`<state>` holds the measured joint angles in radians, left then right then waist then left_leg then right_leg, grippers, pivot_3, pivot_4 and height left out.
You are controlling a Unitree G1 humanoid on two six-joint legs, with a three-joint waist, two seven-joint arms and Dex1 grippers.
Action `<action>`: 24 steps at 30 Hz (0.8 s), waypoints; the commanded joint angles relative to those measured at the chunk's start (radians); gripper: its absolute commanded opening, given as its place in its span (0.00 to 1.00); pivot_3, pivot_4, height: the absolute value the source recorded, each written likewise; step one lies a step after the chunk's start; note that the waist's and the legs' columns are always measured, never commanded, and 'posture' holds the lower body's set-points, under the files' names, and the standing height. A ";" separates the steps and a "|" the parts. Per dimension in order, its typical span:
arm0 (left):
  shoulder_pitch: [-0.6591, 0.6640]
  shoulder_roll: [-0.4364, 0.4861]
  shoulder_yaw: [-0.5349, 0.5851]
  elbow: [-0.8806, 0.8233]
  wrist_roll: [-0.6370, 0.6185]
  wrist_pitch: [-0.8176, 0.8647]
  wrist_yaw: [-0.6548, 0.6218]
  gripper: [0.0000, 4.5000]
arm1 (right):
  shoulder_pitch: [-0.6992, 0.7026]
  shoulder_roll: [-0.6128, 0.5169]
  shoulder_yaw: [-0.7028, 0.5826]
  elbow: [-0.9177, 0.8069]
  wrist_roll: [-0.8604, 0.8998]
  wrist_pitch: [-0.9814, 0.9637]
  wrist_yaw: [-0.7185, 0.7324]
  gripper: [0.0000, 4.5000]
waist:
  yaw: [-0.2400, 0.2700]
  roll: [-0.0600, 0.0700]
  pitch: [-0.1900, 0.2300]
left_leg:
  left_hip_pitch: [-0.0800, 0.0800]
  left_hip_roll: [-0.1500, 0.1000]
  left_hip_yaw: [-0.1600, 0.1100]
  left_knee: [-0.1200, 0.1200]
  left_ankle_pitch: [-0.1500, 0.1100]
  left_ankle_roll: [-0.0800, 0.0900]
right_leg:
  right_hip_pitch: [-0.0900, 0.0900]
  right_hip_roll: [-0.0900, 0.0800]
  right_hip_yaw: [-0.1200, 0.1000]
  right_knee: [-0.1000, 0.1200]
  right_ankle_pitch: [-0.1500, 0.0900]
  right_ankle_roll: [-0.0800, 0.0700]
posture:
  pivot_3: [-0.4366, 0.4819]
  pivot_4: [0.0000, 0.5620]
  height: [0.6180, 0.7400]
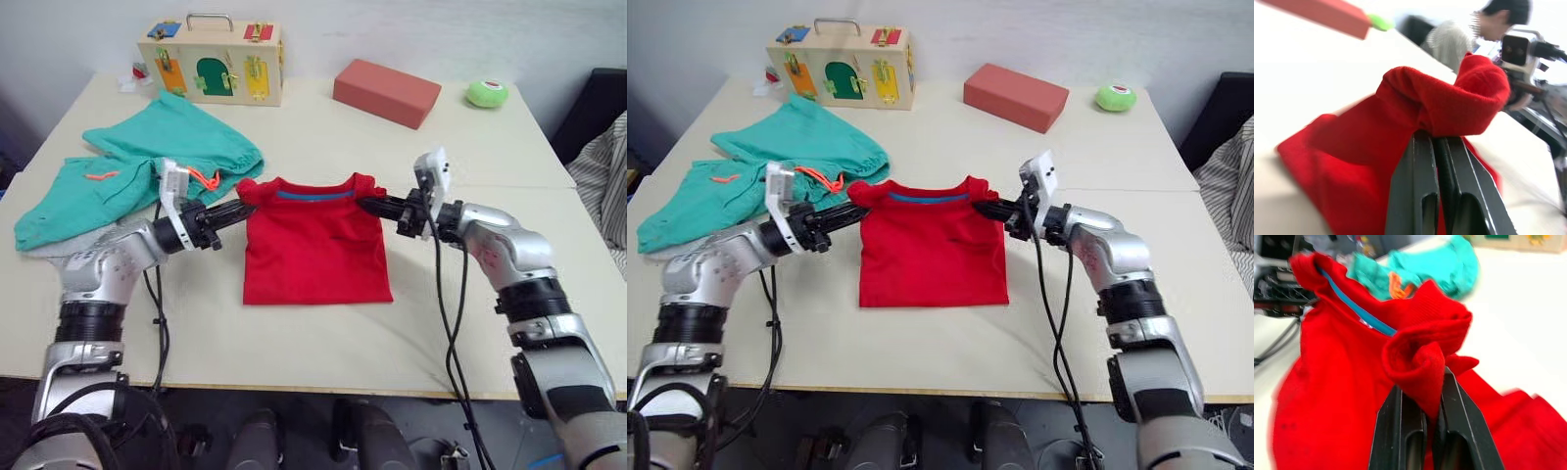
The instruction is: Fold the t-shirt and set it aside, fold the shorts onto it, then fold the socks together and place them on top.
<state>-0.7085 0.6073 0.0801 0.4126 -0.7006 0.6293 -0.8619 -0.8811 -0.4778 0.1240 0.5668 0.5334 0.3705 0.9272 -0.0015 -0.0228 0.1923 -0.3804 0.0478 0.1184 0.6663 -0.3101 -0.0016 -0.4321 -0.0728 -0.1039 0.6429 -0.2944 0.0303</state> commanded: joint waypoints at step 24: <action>0.065 -0.091 0.174 0.054 0.243 -0.367 0.168 0.78 | -0.081 0.086 -0.198 0.256 -0.274 -0.487 -0.184 0.93 | -0.033 0.000 0.000 | 0.002 -0.001 0.003 -0.001 0.003 -0.002 | -0.005 -0.003 0.003 0.010 0.000 0.000 | 0.48 0.27 1.00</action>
<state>-0.6752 0.4922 0.2312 0.5746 -0.4530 0.3015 -0.6593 -0.9788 -0.3588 -0.0406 0.9142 0.2270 -0.0863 0.6967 -0.0342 -0.0228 0.1923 -0.3787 0.0472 0.1218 0.6650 -0.3076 -0.0036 -0.4376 -0.0762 -0.1007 0.6527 -0.2946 0.0300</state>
